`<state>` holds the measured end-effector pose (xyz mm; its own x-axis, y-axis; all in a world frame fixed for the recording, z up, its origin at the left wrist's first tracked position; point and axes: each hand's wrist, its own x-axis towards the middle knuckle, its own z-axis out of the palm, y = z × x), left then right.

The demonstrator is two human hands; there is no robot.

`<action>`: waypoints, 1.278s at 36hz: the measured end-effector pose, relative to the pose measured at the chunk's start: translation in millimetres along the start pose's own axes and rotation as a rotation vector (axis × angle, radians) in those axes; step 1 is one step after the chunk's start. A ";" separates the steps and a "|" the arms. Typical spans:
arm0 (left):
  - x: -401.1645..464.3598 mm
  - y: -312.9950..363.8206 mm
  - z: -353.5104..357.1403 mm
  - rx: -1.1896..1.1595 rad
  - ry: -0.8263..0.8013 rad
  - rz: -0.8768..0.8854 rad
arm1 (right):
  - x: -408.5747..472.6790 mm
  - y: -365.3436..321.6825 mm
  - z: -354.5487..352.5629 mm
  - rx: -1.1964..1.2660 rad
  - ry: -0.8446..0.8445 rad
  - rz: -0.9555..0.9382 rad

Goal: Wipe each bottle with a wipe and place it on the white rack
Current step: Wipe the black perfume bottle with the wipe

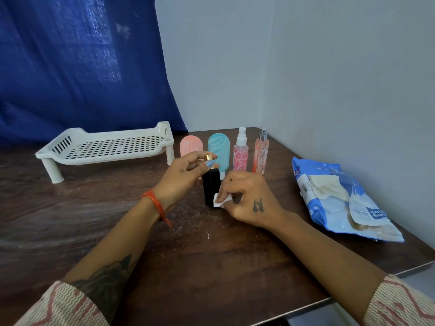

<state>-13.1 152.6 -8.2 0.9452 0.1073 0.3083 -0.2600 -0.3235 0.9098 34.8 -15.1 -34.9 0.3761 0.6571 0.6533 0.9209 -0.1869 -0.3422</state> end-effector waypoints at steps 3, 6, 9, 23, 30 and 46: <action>-0.4 0.0 0.6 -0.011 0.007 0.002 | -0.6 1.4 0.0 -0.034 0.016 0.016; -0.3 0.3 0.8 -0.013 0.008 -0.001 | 0.5 3.6 -0.1 -0.080 0.081 0.020; 0.1 -0.9 0.2 -0.017 0.019 -0.010 | 1.4 3.3 0.0 -0.078 0.171 0.028; -0.2 -1.0 -0.1 -0.020 0.035 -0.005 | 0.9 1.0 -1.2 -0.057 -0.017 -0.034; -0.3 -0.2 -0.1 -0.026 0.037 0.001 | 5.3 2.4 -3.2 -0.091 0.332 -0.014; 3.4 -5.5 -1.9 0.023 0.076 0.019 | 1.1 1.6 0.2 -0.093 0.063 -0.101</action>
<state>-8.7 156.4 -11.6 0.9222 0.1713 0.3467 -0.2727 -0.3475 0.8972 36.7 -14.5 -34.9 0.2837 0.6296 0.7233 0.9589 -0.1907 -0.2101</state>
